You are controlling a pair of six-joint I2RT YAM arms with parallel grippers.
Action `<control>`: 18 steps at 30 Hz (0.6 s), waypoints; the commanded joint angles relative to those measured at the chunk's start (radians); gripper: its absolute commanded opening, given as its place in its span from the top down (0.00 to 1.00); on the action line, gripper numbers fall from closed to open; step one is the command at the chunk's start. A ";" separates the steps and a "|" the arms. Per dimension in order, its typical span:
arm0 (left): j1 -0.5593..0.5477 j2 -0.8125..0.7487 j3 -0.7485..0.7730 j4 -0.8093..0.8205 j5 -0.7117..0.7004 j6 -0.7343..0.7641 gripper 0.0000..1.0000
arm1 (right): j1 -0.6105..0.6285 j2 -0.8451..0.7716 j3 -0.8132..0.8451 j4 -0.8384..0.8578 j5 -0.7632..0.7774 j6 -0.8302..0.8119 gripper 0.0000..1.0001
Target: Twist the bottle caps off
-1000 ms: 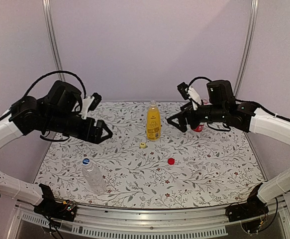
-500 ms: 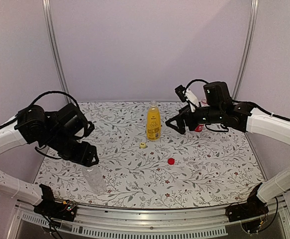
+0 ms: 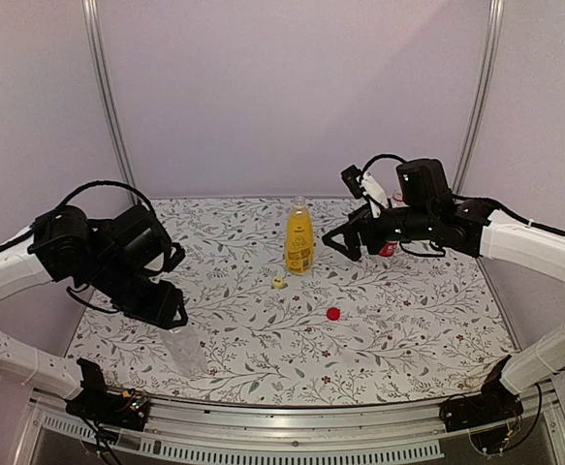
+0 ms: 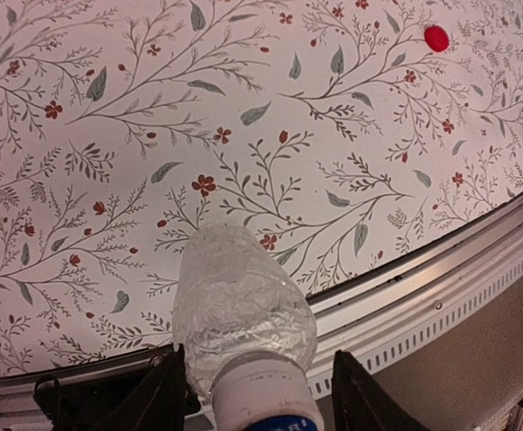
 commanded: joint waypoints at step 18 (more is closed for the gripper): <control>-0.024 0.066 0.100 -0.020 0.024 0.093 0.77 | -0.006 -0.014 0.016 -0.019 -0.015 0.015 0.01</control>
